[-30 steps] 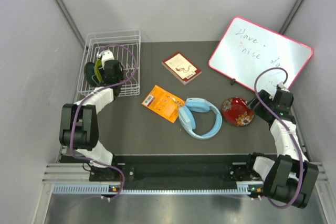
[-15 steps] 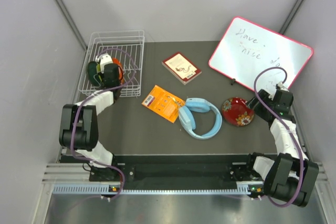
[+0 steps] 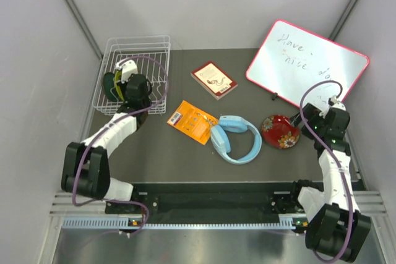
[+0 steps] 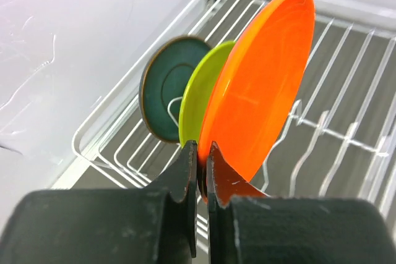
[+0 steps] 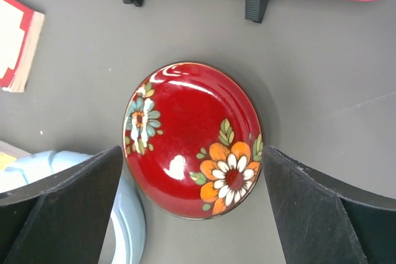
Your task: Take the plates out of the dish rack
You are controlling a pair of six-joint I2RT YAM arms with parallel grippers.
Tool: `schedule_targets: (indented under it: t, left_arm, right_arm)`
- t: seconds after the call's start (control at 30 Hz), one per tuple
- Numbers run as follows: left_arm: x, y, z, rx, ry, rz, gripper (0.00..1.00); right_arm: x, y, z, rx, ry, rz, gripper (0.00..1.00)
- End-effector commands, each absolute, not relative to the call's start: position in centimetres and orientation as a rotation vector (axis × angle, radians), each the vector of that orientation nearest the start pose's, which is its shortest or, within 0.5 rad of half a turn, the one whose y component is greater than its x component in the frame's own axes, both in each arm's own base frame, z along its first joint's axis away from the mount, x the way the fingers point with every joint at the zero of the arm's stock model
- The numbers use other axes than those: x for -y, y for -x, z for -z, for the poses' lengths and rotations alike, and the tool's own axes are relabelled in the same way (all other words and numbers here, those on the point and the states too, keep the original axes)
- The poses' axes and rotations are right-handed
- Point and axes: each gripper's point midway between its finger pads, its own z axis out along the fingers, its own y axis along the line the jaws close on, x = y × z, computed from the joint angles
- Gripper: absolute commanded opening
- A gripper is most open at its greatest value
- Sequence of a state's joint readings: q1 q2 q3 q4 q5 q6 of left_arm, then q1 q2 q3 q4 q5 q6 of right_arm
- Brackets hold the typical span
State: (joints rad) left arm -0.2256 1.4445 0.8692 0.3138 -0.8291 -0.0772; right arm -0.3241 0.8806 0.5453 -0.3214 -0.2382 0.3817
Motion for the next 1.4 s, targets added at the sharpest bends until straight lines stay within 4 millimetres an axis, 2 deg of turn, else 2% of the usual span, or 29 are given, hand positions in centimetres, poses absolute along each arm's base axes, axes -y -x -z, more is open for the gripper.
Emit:
schedule_targets:
  t: [0.0, 0.07, 0.2, 0.23, 0.33, 0.37, 0.4, 0.43, 0.47, 0.5, 0.53, 0.57, 0.6, 0.63, 0.67, 0.7, 0.87, 1.0, 1.17, 1.23, 1.27, 1.33, 1.37]
  left_arm:
    - [-1.4, -41.2, -26.1, -1.634, 0.454, -0.363, 0.0]
    - [0.2, -40.2, -26.5, -1.688, 0.408, -0.26, 0.0]
    - [5.9, -39.2, -27.6, -1.73, 0.317, 0.121, 0.0]
    - [8.3, -38.5, -28.3, -1.732, 0.258, 0.265, 0.0]
    - [12.2, -37.6, -28.1, -1.761, 0.22, 0.509, 0.0]
    - [14.6, -36.9, -28.0, -1.773, 0.145, 0.64, 0.0]
    - [16.0, -36.5, -27.8, -1.788, 0.14, 0.734, 0.0]
    - [17.5, -36.3, -26.9, -1.817, 0.112, 0.794, 0.0]
    - [19.1, -35.4, -26.0, -1.842, 0.058, 0.876, 0.0]
    - [20.1, -35.3, -26.6, -1.806, 0.037, 0.938, 0.0]
    - [21.3, -34.9, -26.3, -1.798, 0.011, 0.989, 0.0]
    - [22.0, -34.3, -25.6, -1.801, -0.003, 1.029, 0.0]
    - [22.7, -34.2, -26.1, -1.773, -0.009, 1.066, 0.0]
    - [23.5, -33.9, -25.6, -1.789, -0.022, 1.084, 0.0]
    - [23.8, -33.8, -25.5, -1.791, -0.029, 1.094, 0.0]
    - [24.4, -33.8, -24.9, -1.814, -0.038, 1.111, 0.0]
    - [26.2, -33.0, -23.6, -1.85, -0.065, 1.176, 0.0]
    - [27.7, -32.3, -22.8, -1.877, -0.093, 1.227, 0.0]
    - [29.3, -31.1, -21.9, -1.908, -0.13, 1.254, 0.0]
    - [29.8, -30.8, -21.3, -1.926, -0.146, 1.25, 0.0]
    - [29.8, -30.7, -21.1, -1.934, -0.148, 1.249, 0.0]
    - [30.0, -30.4, -21.0, -1.936, -0.159, 1.253, 0.0]
    - [30.2, -30.3, -21.0, -1.936, -0.174, 1.263, 0.0]
  right_arm:
    - [2.6, -27.9, -15.9, -2.024, -0.536, -0.332, 0.91]
    - [1.6, -27.9, -16.8, -1.995, -0.495, -0.391, 0.93]
    - [-1.5, -28.2, -19.0, -1.915, -0.369, -0.572, 0.92]
    - [-2.3, -28.2, -19.4, -1.902, -0.356, -0.612, 0.92]
    - [-4.7, -28.3, -20.5, -1.86, -0.281, -0.706, 0.94]
    - [-5.3, -28.5, -21.0, -1.834, -0.251, -0.725, 0.94]
    - [-6.1, -28.6, -21.2, -1.829, -0.233, -0.75, 0.94]
    - [-7.7, -28.5, -21.4, -1.832, -0.201, -0.799, 0.94]
    - [-8.5, -28.5, -21.5, -1.831, -0.187, -0.821, 0.95]
    - [-9.2, -29.2, -21.9, -1.809, -0.17, -0.832, 0.95]
    - [-11.6, -28.8, -22.1, -1.816, -0.124, -0.897, 0.95]
    - [-12.4, -29.1, -22.7, -1.797, -0.104, -0.915, 0.95]
    - [-13.0, -29.6, -22.1, -1.815, -0.114, -0.914, 0.95]
    - [-14.7, -29.2, -22.2, -1.824, -0.082, -0.953, 0.94]
    - [-15.4, -29.4, -22.7, -1.801, -0.067, -0.968, 0.94]
    - [-16.6, -29.3, -22.4, -1.814, -0.057, -1.001, 0.94]
    - [-19.1, -29.7, -23.0, -1.795, -0.026, -1.049, 0.94]
    - [-21.1, -30.1, -22.3, -1.826, 0.006, -1.07, 0.91]
    - [-22.2, -30.6, -22.6, -1.813, 0.03, -1.092, 0.84]
    - [-22.3, -30.7, -23.0, -1.796, 0.033, -1.096, 0.76]
    - [-22.3, -30.8, -22.9, -1.797, 0.032, -1.092, 0.67]
    - [-22.4, -31.0, -23.1, -1.792, 0.039, -1.09, 0.56]
    - [-22.5, -30.9, -23.0, -1.795, 0.052, -1.095, 0.41]
